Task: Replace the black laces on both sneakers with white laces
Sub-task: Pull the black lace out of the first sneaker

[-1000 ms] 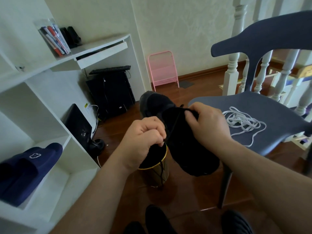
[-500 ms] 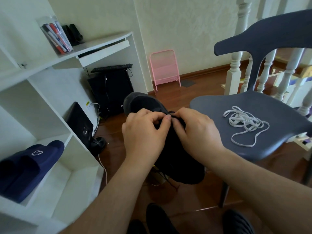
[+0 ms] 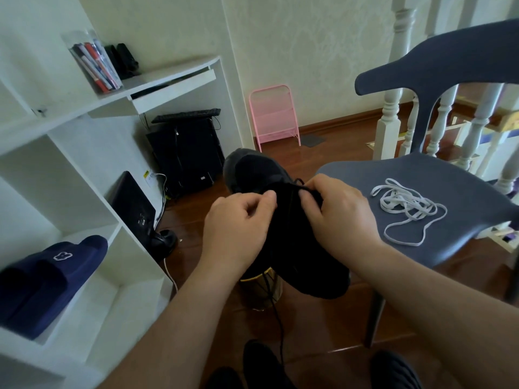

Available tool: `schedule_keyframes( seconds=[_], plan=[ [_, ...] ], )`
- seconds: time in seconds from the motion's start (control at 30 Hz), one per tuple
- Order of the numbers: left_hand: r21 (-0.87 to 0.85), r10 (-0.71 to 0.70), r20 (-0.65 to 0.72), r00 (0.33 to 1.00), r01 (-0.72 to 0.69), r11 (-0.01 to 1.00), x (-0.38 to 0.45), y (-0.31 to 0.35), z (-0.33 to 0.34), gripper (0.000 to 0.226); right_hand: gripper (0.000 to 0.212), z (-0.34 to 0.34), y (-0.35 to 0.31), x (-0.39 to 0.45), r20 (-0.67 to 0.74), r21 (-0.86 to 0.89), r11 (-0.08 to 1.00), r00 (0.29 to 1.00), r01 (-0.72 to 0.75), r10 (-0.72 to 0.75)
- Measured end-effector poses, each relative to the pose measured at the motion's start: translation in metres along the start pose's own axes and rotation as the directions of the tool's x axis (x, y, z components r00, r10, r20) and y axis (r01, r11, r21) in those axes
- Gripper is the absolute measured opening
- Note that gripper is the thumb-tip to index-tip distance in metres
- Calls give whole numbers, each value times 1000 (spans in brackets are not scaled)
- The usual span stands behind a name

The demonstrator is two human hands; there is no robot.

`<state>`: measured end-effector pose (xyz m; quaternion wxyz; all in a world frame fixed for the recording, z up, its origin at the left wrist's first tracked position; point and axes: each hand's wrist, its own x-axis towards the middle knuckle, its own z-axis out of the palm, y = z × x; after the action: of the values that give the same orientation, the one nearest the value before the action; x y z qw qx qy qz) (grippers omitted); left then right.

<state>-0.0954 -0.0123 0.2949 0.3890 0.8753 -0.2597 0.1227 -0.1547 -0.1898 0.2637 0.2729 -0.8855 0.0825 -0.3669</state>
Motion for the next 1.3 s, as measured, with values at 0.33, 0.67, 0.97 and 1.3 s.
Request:
schedule_keyframes(
  seconds=[0.33, 0.67, 0.97, 1.3],
  plan=[
    [162, 83, -66, 994, -71, 984, -3, 15, 6, 24, 15, 5, -14, -10, -18, 3, 989, 988, 150, -150],
    [-27, 142, 73, 987, -140, 990, -5, 2, 0, 29, 18, -4, 0, 2, -4, 8, 1000, 1000, -10, 10],
    [115, 80, -85, 993, -69, 991, -4, 11, 8, 23, 15, 5, -11, -9, -34, -6, 977, 977, 212, -212],
    [-223, 216, 322, 922, -148, 963, -8, 7, -13, 14, 17, -7, 10, 6, 9, 9, 999, 999, -40, 40]
  ],
)
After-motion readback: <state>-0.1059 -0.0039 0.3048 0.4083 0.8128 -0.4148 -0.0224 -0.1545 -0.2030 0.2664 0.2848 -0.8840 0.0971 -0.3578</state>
